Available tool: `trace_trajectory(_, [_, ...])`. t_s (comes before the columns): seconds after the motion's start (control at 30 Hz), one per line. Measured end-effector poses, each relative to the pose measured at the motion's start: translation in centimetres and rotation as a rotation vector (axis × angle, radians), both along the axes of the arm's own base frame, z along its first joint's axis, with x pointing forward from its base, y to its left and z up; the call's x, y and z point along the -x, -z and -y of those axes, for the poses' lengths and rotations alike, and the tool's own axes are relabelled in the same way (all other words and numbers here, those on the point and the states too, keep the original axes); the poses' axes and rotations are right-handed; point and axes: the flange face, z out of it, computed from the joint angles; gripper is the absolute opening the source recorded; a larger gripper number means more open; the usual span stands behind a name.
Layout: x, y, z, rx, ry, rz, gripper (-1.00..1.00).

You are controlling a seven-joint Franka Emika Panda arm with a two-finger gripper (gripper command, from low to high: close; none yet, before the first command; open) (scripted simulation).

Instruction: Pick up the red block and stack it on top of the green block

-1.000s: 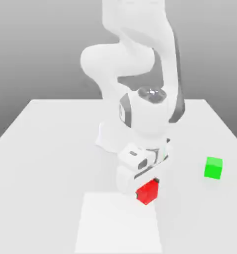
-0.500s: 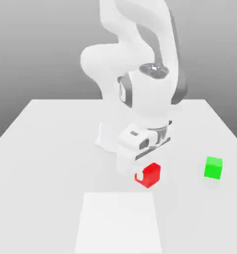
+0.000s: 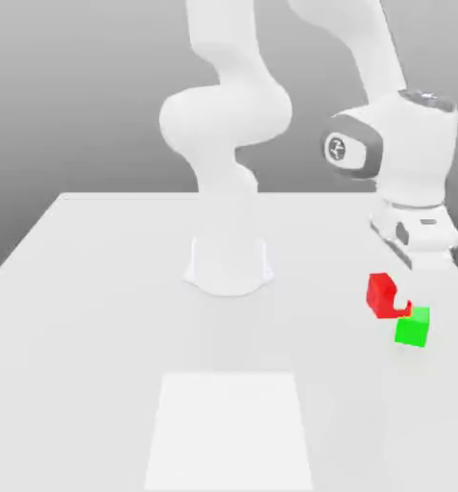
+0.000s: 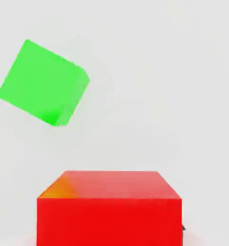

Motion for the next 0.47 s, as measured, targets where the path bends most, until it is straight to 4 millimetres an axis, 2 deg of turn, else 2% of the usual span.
trace_trajectory(0.13, [3.5,-0.4,-3.5,0.000,-0.250,0.000,-1.00])
trace_trajectory(0.33, [4.1,4.7,-4.2,0.001,-0.296,0.001,-1.00])
trace_trajectory(0.37, [4.2,5.4,-4.1,0.001,-0.297,0.001,1.00])
trace_trajectory(0.47, [4.2,5.4,-4.1,0.001,-0.297,0.001,1.00])
